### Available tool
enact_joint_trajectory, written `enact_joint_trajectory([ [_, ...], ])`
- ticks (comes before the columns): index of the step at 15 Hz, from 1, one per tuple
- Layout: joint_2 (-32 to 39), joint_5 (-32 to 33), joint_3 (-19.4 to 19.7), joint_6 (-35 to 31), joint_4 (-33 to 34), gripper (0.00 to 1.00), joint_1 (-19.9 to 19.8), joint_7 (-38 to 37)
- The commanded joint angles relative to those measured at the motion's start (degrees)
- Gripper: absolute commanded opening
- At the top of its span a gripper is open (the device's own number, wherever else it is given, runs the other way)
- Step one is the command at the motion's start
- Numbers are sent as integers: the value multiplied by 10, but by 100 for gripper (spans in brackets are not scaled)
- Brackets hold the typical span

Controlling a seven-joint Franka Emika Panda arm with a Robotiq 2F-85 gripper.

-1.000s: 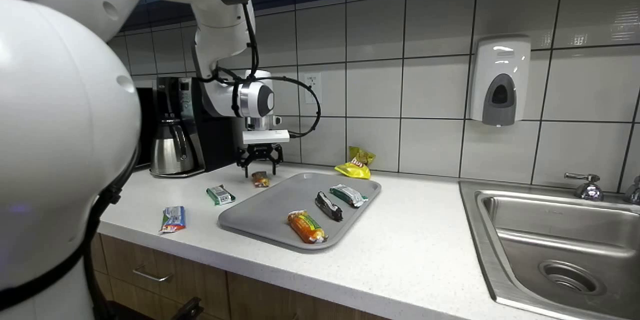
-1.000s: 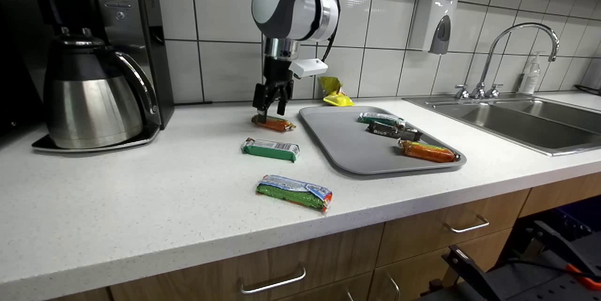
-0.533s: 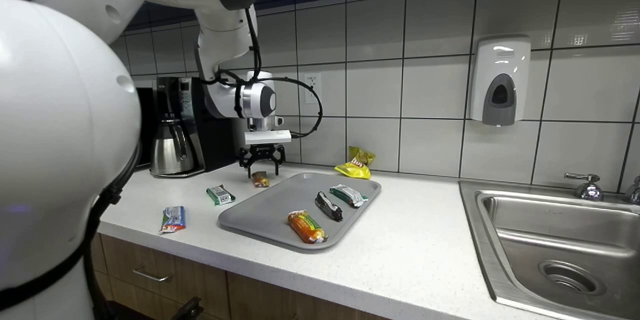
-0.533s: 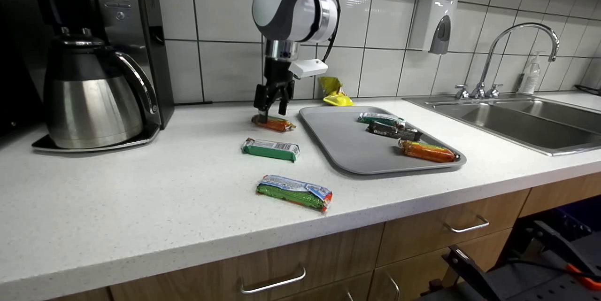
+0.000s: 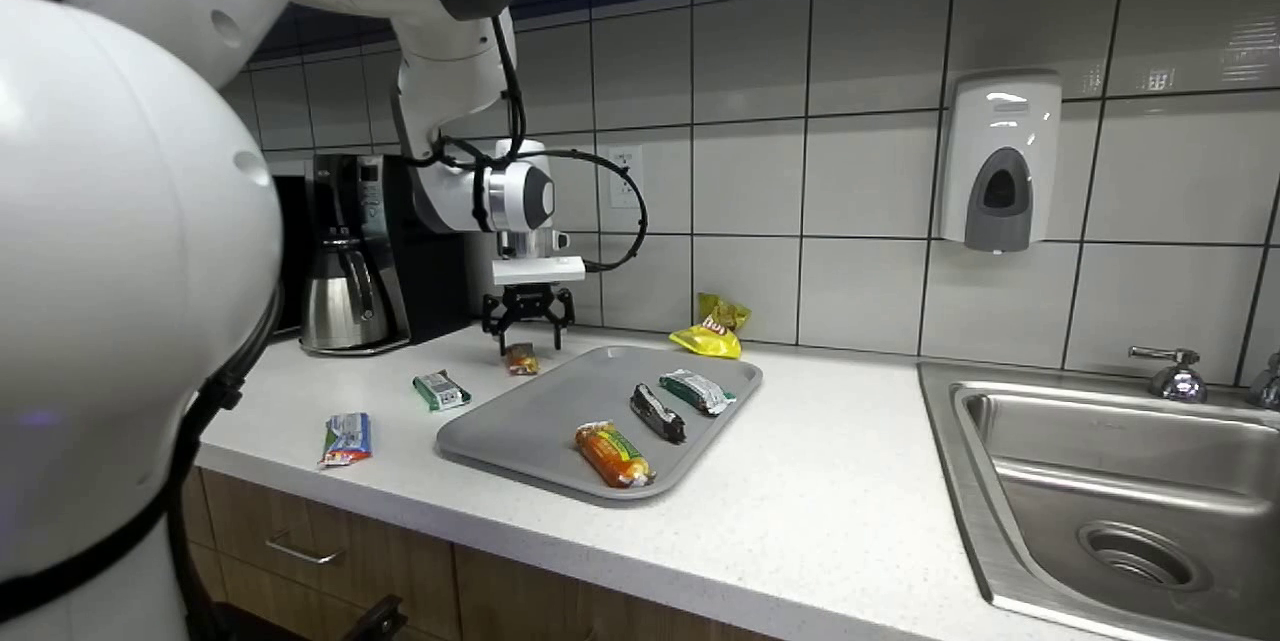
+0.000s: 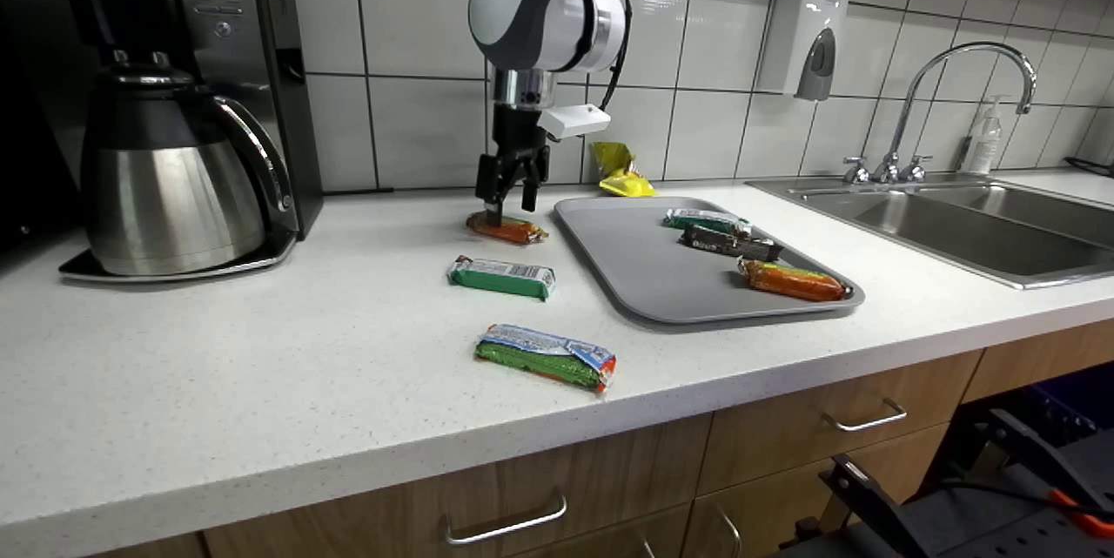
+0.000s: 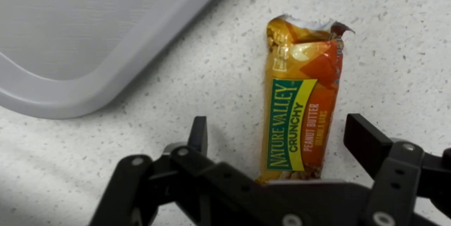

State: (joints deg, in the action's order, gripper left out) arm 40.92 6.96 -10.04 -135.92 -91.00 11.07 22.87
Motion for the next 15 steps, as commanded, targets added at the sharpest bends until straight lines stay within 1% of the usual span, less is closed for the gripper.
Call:
enact_joint_trajectory([
  [1,9,11,1,32,23,100,6,-17],
  [8,13,10,0,40,26,100,8,-17],
  [9,13,10,0,39,26,75,7,-16],
  [10,14,9,0,39,27,74,7,-16],
  [15,14,9,-1,41,29,34,8,-16],
])
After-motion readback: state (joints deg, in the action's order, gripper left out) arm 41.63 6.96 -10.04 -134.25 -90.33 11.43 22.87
